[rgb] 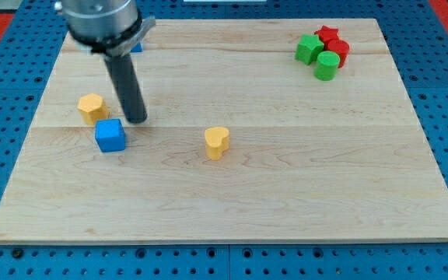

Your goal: Slide the blue triangle closer to the yellow hexagon

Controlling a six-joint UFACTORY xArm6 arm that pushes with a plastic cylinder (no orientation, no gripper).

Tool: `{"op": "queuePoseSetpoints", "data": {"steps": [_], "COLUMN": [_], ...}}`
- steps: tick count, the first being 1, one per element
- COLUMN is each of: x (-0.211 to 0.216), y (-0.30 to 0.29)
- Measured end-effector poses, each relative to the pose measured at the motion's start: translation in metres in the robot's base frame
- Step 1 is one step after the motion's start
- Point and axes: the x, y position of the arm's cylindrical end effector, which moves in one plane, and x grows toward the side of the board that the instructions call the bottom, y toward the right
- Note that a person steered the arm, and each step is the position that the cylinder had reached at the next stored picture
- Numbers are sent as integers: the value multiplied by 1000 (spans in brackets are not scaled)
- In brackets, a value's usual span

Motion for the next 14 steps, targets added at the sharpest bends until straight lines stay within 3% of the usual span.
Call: {"op": "queuePoseSetpoints", "data": {"steps": [2, 3, 5, 7, 13, 14], "x": [-144, -189, -146, -183, -12, -4], "y": [31, 26, -33, -65, -65, -63]}}
